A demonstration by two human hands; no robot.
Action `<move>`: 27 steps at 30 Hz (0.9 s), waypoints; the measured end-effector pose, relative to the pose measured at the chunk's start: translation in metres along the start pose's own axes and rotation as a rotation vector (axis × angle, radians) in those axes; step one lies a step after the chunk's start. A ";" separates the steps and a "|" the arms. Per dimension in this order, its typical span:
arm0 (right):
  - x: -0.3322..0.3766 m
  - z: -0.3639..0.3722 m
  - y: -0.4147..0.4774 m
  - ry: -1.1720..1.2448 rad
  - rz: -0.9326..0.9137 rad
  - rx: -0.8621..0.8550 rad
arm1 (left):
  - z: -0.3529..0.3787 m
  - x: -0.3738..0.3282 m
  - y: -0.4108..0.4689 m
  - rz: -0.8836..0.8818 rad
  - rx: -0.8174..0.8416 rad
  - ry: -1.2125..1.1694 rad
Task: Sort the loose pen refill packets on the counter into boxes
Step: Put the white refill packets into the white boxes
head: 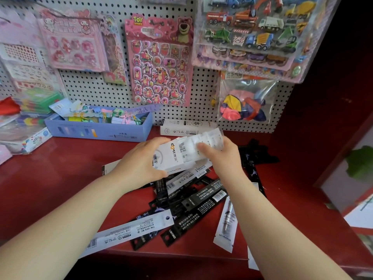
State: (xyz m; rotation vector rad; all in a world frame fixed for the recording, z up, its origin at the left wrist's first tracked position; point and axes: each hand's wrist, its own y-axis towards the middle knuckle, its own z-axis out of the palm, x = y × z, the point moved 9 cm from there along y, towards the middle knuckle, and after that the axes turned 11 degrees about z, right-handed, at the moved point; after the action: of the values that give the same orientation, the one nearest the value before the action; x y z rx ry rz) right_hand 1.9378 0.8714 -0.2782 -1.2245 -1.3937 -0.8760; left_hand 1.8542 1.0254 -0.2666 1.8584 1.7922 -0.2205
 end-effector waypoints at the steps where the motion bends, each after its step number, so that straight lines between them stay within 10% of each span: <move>1: 0.002 0.006 -0.001 -0.070 -0.012 0.002 | 0.000 -0.001 0.000 0.007 0.000 0.001; 15: -0.020 0.035 0.010 -0.482 0.092 0.166 | 0.008 -0.002 -0.001 0.034 0.040 0.053; 27: -0.043 0.054 0.015 -0.328 0.183 0.329 | 0.023 0.032 -0.006 0.007 0.134 0.085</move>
State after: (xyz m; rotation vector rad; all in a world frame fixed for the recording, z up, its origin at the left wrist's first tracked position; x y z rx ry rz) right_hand 1.9371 0.9172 -0.3325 -1.2494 -1.5805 -0.3094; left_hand 1.8575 1.0423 -0.3023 1.9939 1.8687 -0.2684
